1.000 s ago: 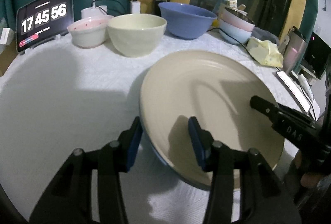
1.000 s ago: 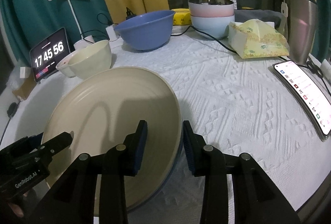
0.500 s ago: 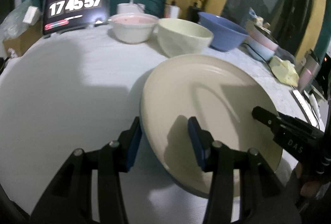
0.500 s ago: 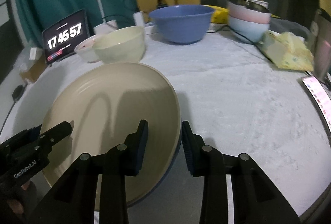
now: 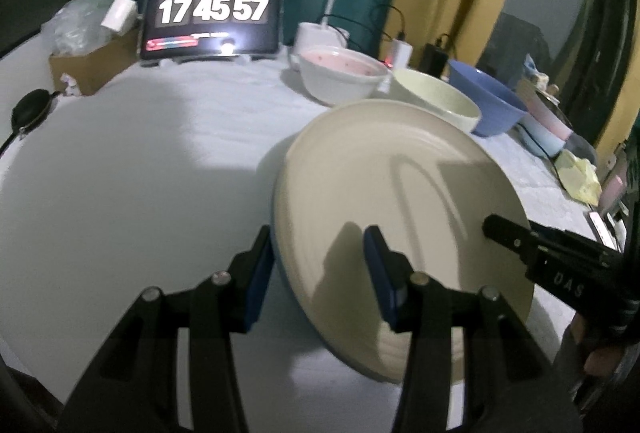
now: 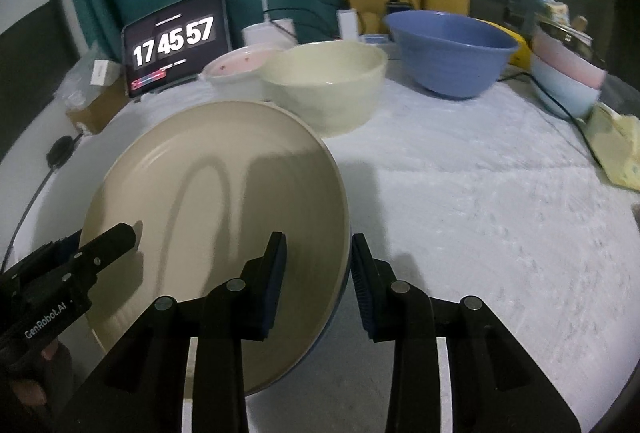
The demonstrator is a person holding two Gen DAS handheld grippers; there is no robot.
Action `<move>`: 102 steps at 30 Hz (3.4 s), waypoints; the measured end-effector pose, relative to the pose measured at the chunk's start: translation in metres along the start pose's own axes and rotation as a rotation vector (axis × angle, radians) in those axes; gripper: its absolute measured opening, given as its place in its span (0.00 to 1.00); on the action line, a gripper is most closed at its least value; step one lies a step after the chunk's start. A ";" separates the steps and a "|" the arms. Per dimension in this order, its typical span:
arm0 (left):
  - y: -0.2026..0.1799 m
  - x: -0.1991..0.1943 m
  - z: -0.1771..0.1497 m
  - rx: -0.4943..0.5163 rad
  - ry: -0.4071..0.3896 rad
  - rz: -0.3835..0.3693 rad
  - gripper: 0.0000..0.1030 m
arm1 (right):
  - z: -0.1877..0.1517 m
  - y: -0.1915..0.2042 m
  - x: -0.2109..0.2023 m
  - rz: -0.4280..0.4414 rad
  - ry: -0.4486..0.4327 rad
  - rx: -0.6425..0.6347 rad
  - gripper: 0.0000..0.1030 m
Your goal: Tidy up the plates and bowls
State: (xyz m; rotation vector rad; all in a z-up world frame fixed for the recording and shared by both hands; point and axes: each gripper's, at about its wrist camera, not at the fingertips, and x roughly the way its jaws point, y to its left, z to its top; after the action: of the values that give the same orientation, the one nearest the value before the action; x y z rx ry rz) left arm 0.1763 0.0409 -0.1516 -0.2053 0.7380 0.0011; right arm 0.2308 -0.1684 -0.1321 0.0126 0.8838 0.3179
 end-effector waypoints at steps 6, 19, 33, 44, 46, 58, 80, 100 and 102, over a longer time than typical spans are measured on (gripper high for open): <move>0.020 0.007 0.001 -0.037 0.021 0.041 0.45 | 0.008 0.019 0.016 0.025 0.017 -0.036 0.34; 0.041 0.007 0.004 -0.074 0.009 0.093 0.45 | 0.026 0.042 0.038 0.061 0.019 -0.088 0.34; 0.045 -0.013 0.007 -0.069 -0.058 0.143 0.46 | 0.026 0.030 0.027 0.039 0.001 -0.089 0.34; 0.017 -0.038 0.028 -0.014 -0.171 0.073 0.48 | 0.039 0.004 -0.006 -0.013 -0.058 -0.069 0.34; 0.007 -0.037 0.032 0.006 -0.174 0.051 0.48 | 0.042 0.001 -0.012 -0.017 -0.072 -0.067 0.34; -0.043 -0.025 0.058 0.073 -0.158 -0.089 0.49 | 0.059 -0.031 -0.030 -0.060 -0.112 -0.015 0.35; -0.074 0.012 0.104 0.074 -0.142 -0.161 0.64 | 0.120 -0.132 -0.009 -0.233 -0.149 0.127 0.35; -0.068 0.045 0.106 0.036 -0.111 -0.160 0.64 | 0.129 -0.177 0.043 -0.278 -0.137 0.259 0.36; -0.069 0.046 0.106 0.040 -0.110 -0.160 0.64 | 0.127 -0.179 0.049 -0.257 -0.112 0.271 0.36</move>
State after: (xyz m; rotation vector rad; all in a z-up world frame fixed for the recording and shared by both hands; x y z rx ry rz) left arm 0.2856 -0.0107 -0.0931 -0.2242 0.6102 -0.1531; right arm 0.4044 -0.3100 -0.1140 0.1644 0.8017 -0.0439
